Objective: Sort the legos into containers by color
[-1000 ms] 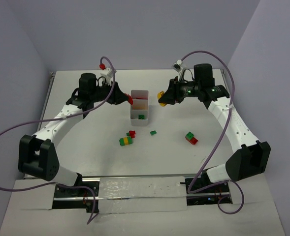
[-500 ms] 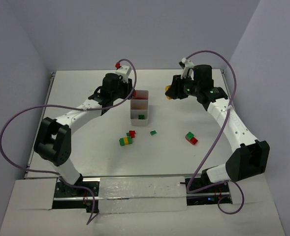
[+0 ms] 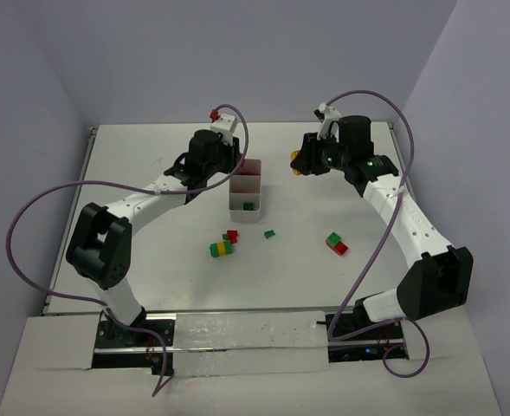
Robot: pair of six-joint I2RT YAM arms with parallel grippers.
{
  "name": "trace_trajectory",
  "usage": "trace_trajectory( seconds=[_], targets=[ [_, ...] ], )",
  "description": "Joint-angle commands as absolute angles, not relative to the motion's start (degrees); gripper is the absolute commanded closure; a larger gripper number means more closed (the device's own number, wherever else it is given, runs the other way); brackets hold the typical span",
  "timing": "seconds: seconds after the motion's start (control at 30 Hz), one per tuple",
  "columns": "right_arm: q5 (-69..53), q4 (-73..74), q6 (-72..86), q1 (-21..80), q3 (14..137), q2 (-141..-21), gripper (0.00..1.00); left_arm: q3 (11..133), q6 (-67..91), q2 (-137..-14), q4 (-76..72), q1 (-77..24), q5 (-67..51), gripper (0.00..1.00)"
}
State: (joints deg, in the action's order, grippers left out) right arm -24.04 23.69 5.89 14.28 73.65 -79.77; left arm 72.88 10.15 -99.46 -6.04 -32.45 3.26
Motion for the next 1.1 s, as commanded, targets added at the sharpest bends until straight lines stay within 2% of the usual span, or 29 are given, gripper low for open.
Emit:
trace_trajectory(
  seconds=[0.0,0.1,0.13,0.17,0.2,0.23,0.33,0.37,0.53,0.6,0.73,0.9,1.07],
  targets=[
    [-23.06,21.20,5.43,14.84,73.13,-79.37,1.00,75.67,10.88,-99.58,-8.47,-33.78,4.65,0.96],
    [-22.26,20.92,5.28,15.11,73.08,-79.41,1.00,75.54,11.29,-99.66,-8.18,-34.27,5.38,0.92],
    [-21.72,20.89,5.07,15.27,73.14,-79.47,1.00,75.60,11.48,-99.78,-7.96,-34.46,5.84,0.87],
    [-21.21,20.76,4.88,15.68,73.23,-79.55,1.00,75.70,11.77,-99.94,-7.68,-34.54,6.09,0.77],
    [-20.75,20.84,4.62,15.96,73.33,-79.66,1.00,75.89,11.83,-100.05,-7.30,-34.55,6.27,0.75],
    [-20.11,20.98,4.33,16.36,73.51,-79.83,1.00,76.19,12.16,-100.23,-6.71,-34.62,6.46,0.62],
    [-17.84,21.62,3.08,17.41,74.09,-80.16,1.00,77.08,12.39,-100.55,-4.40,-34.54,6.86,0.51],
    [-16.97,21.62,2.46,18.10,74.18,-80.16,1.00,76.99,12.39,-100.37,-4.05,-34.45,7.46,0.43],
    [-13.84,21.21,1.51,19.70,74.43,-80.74,1.00,77.57,12.71,-98.91,-3.20,-34.45,6.70,0.17],
    [-12.39,20.94,1.25,20.51,74.53,-80.94,1.00,78.93,13.24,-98.30,-1.85,-34.29,6.60,0.12],
    [-8.68,20.54,-1.69,24.01,75.07,-81.75,1.00,83.04,16.82,-94.70,3.64,-31.31,4.14,0.11],
    [-5.87,20.25,-8.09,30.61,76.54,-84.68,1.00,86.15,22.68,-89.24,10.81,-20.35,-6.38,0.06],
    [-4.22,21.00,-17.54,36.19,81.04,-91.73,1.00,79.69,21.69,-80.65,15.35,-9.26,-13.94,0.01]
  ],
)
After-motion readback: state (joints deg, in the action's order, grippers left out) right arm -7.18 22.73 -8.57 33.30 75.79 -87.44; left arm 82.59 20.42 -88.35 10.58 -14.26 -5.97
